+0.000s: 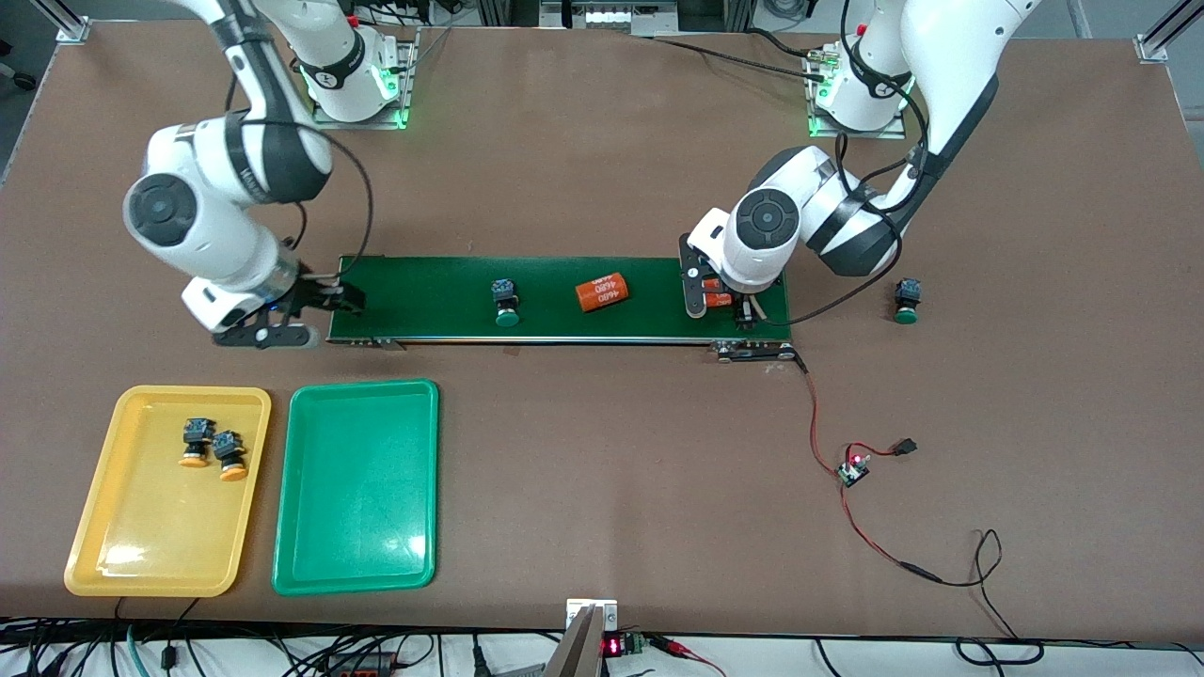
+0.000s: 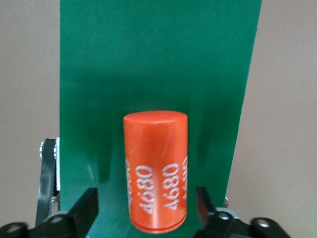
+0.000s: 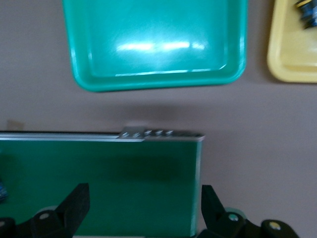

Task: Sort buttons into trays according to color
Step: 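Grasp a green button with the left gripper while the right gripper grasps another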

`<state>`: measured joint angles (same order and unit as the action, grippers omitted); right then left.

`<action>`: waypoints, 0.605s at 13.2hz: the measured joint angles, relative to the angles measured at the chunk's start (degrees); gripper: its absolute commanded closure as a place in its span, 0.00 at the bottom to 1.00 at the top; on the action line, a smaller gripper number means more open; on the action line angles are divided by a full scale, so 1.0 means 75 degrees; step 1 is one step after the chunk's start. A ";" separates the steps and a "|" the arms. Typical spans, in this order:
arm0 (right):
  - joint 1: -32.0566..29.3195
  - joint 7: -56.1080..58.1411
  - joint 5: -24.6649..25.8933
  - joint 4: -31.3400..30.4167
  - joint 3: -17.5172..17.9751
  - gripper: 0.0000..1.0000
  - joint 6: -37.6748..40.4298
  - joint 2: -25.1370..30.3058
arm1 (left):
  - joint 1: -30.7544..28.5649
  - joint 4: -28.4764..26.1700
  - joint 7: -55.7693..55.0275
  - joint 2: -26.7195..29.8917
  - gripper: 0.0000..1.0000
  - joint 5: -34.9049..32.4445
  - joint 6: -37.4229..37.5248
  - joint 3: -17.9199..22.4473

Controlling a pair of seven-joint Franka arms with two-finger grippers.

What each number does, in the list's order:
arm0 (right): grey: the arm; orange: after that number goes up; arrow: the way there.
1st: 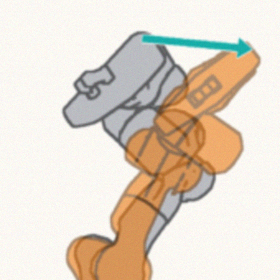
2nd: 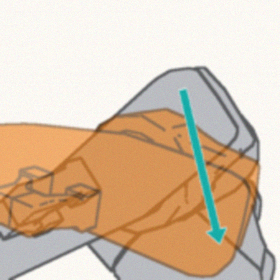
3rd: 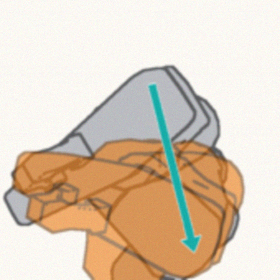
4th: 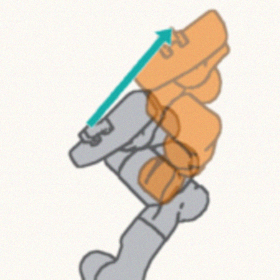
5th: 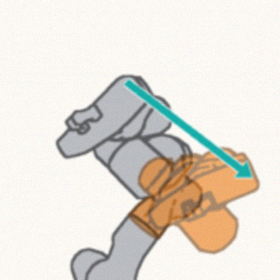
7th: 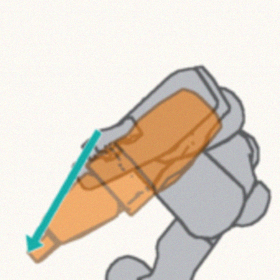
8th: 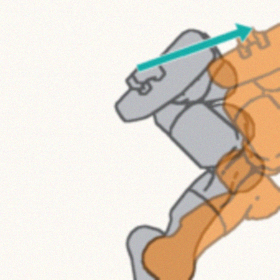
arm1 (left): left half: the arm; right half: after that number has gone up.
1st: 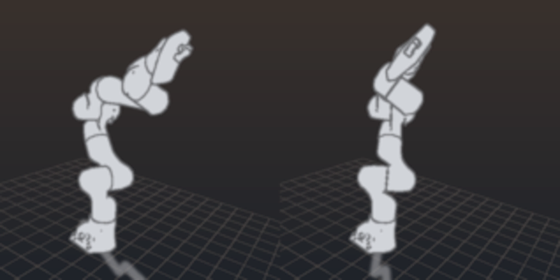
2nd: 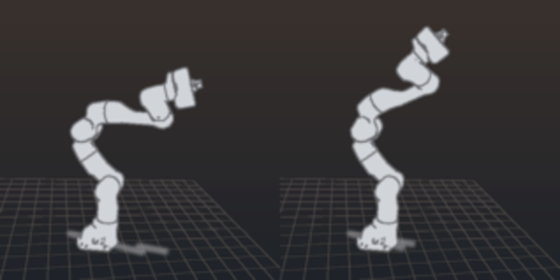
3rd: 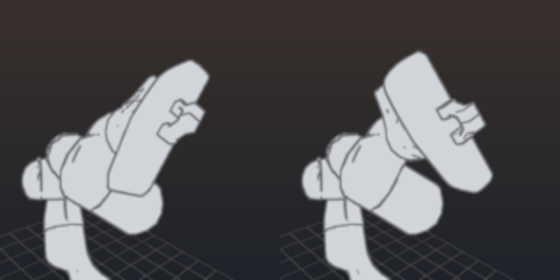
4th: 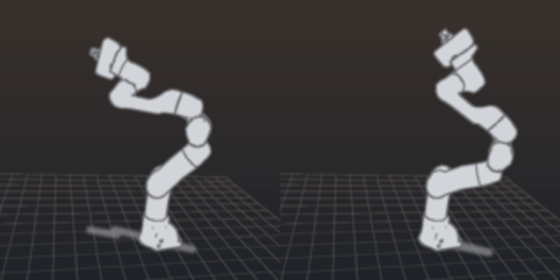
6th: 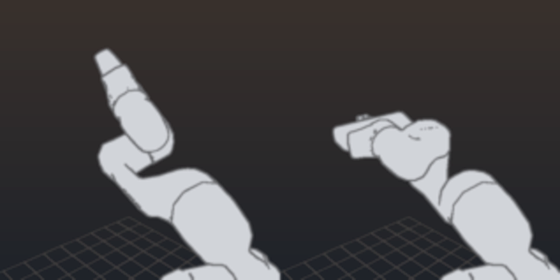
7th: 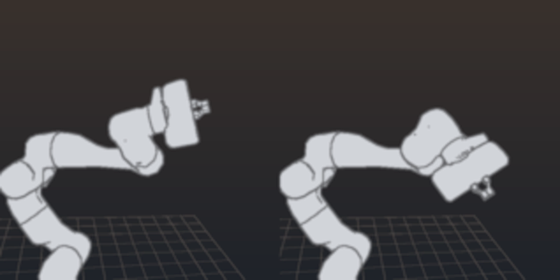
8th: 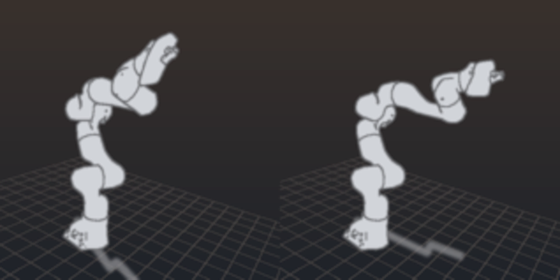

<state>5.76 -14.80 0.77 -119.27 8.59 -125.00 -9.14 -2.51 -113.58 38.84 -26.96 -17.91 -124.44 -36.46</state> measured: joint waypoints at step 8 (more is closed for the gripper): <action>0.0198 -0.1786 0.0001 -0.0936 0.1484 0.00 -0.1529 0.0130 | -0.0466 0.0160 -0.0016 0.1293 0.00 0.0050 0.0840 0.0478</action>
<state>7.24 -28.19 0.77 -126.29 19.72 -136.47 -8.17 -6.00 -112.38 38.72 -17.26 -17.54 -118.14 -32.88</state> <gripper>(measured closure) 0.000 0.000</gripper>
